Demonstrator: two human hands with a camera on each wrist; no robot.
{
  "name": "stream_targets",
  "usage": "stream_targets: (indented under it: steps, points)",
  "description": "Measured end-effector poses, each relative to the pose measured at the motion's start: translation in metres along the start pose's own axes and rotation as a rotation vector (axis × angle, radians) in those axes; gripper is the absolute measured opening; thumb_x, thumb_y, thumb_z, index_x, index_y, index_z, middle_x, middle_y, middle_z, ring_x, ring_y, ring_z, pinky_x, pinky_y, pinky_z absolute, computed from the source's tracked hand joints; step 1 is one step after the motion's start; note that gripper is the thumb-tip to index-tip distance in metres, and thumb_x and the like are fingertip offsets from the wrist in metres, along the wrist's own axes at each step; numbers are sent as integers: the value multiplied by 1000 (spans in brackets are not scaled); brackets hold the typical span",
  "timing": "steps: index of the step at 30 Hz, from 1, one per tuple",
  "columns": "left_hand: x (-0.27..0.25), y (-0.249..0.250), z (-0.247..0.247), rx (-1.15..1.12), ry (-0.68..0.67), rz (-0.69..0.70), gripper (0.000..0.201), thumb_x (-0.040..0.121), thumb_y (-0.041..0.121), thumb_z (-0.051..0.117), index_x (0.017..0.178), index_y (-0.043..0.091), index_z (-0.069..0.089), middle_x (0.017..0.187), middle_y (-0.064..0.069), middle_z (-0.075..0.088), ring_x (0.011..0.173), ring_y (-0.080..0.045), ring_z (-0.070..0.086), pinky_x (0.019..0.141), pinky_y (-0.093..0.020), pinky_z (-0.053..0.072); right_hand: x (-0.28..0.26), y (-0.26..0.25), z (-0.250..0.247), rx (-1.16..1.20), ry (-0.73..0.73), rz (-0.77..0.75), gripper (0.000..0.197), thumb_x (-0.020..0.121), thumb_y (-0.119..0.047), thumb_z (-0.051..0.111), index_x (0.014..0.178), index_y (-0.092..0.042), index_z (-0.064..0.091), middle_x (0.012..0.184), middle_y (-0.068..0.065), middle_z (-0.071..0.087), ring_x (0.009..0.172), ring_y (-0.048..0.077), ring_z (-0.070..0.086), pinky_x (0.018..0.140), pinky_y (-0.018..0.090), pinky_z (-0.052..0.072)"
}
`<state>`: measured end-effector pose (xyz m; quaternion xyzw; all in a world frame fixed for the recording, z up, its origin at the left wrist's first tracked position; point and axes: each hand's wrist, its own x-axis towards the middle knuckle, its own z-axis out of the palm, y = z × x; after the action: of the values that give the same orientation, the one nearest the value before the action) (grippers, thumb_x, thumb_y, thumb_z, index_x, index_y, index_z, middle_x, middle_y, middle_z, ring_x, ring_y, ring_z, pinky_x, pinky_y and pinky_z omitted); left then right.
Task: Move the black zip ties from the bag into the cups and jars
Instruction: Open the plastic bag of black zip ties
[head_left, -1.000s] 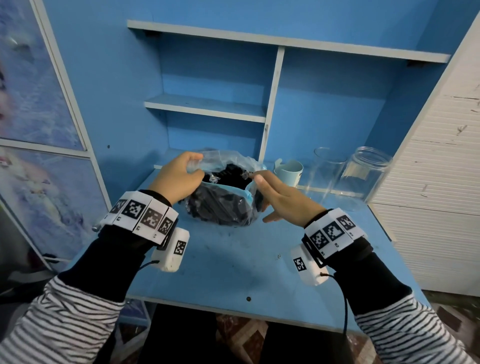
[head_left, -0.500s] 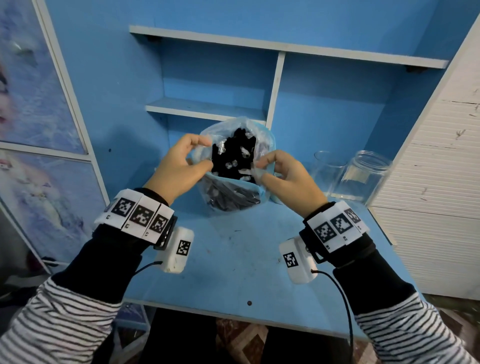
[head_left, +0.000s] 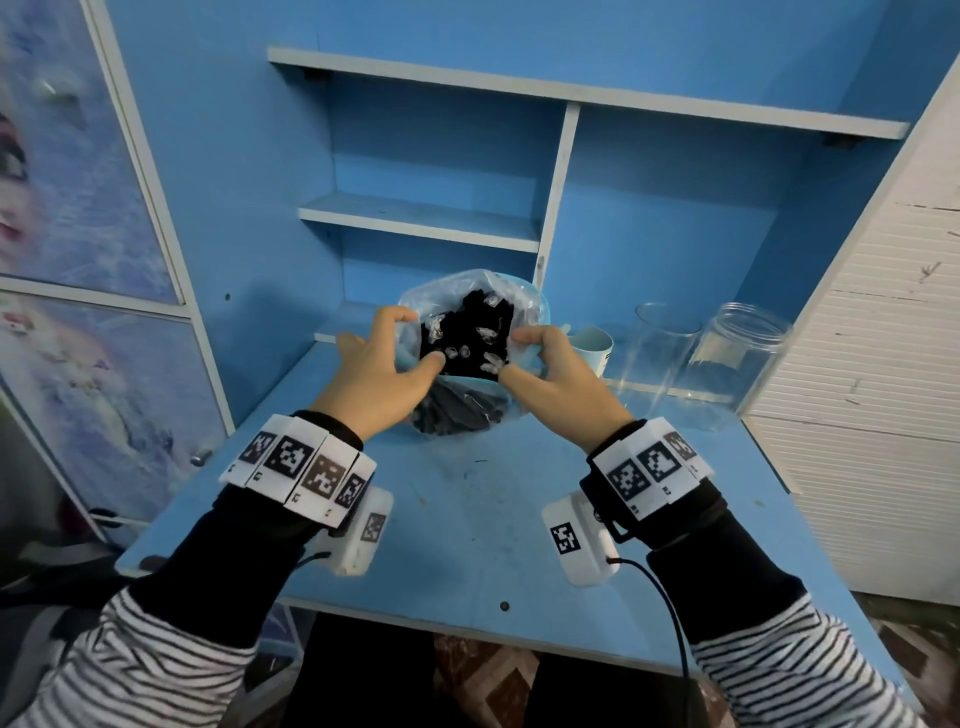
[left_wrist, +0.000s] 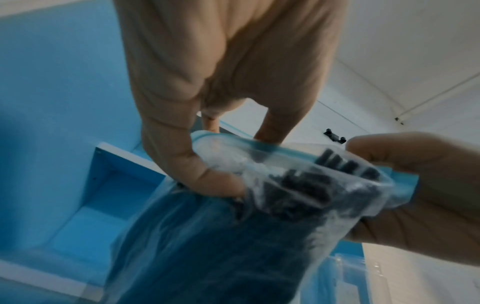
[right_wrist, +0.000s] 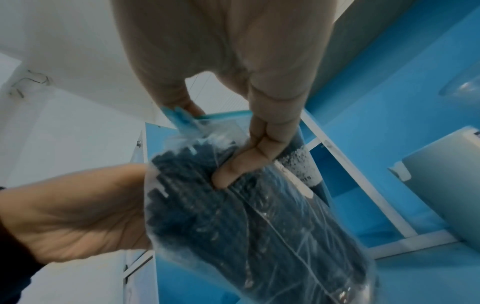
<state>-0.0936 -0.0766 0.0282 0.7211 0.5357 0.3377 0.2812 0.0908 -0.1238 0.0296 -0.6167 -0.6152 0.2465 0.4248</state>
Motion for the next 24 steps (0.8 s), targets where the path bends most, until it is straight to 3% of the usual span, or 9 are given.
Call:
stream_targets:
  steps: [2,4,8,11,13,16,19,22,24]
  points:
    - [1,4,2,-40,36,48,42,90,26,57,127,29,38,113,-6,32,68,-13,51,67,-21,39,-1,0,5,89,-3,-17,45,86,-18,62,126,-18,40,118,2,56,90,24,62,83,36,53]
    - [4,10,2,-143,92,90,44,84,14,57,123,28,43,116,-7,39,78,-16,52,81,-29,44,-2,0,12,184,4,-27,54,76,-23,64,123,-23,39,122,7,58,99,29,64,90,45,53]
    - [7,16,1,-351,113,119,51,76,11,58,121,33,49,128,-3,51,114,-14,53,103,-40,44,2,-4,18,246,29,-41,59,74,-24,64,126,-21,37,116,12,62,100,24,65,88,38,53]
    - [7,11,2,-238,105,92,48,83,12,57,127,29,48,126,1,42,100,-20,55,98,-38,45,4,1,17,203,84,-37,47,90,-17,63,128,-14,37,104,2,60,82,17,59,73,23,50]
    - [5,5,2,-109,101,52,43,87,22,56,128,28,43,119,0,34,88,-24,58,90,-34,44,3,2,17,176,115,-34,45,94,-21,59,130,-12,35,113,-1,55,87,15,61,73,17,51]
    - [-1,0,3,-64,46,-12,41,90,36,51,128,40,36,116,-6,29,82,-17,54,84,-35,49,0,0,20,299,67,31,44,94,-16,58,128,-15,30,121,12,52,75,22,69,70,34,61]
    - [-3,1,5,-246,-73,-103,44,87,39,51,123,55,32,118,-7,31,89,-18,56,72,-39,59,4,0,25,318,62,43,54,86,-20,63,127,-22,28,127,13,53,104,28,64,91,50,54]
    - [-2,9,5,-393,-64,-71,52,74,40,56,118,56,35,130,-9,43,104,-27,61,87,-48,55,7,-2,25,388,42,72,64,78,-22,65,129,-25,26,128,12,56,114,26,60,99,47,49]
    - [2,13,4,-536,-41,-50,57,81,18,58,127,47,39,130,-8,46,97,-25,66,78,-42,59,9,-4,23,441,35,58,75,80,-16,69,137,-21,21,133,13,53,118,23,58,103,42,47]
